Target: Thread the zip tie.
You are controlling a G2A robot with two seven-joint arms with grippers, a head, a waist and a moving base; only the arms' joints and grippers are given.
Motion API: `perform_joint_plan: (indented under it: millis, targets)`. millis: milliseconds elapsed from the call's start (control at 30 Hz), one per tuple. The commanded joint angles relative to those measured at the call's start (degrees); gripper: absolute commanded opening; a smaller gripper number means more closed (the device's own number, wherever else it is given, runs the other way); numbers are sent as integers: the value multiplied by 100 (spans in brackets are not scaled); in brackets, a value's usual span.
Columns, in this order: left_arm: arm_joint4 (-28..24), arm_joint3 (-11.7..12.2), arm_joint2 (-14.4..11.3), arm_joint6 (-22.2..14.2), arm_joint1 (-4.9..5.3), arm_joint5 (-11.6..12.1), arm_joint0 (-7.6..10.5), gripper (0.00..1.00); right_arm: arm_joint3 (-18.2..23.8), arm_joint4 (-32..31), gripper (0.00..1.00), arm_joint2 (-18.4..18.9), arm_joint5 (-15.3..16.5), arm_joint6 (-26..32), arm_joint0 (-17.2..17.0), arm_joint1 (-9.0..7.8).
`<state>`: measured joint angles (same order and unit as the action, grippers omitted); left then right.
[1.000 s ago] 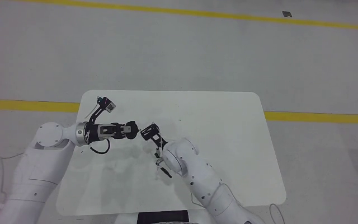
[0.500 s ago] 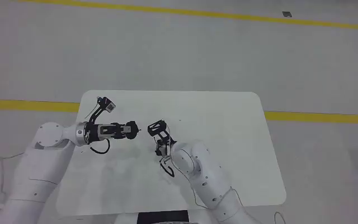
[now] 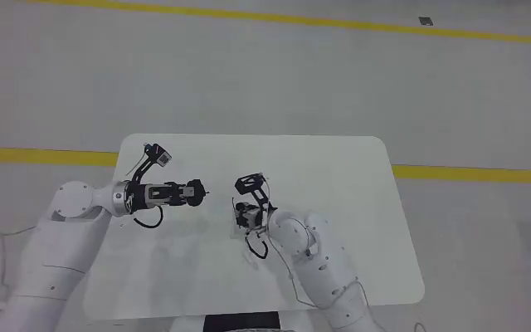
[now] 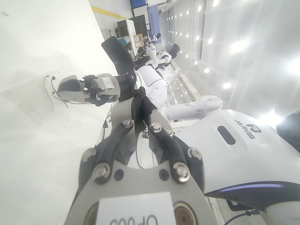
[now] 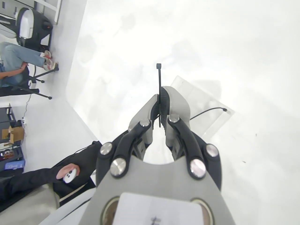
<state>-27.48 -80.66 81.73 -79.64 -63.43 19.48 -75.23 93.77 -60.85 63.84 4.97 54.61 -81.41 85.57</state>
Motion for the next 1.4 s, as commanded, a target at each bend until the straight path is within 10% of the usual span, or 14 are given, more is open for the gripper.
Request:
perform_joint_plan:
  millis: [0, 700, 1367]
  targets:
    - [0, 0, 0, 0, 0, 0, 0, 0, 25, -679, 0, -113, -252, -81, -24, -26]
    - [0, 0, 0, 0, 0, 0, 0, 0, 157, -592, 0, -180, -108, -469, -182, -101]
    - [0, 0, 0, 0, 0, 0, 0, 0, 212, -1876, 0, -157, 778, -3377, -1074, -371]
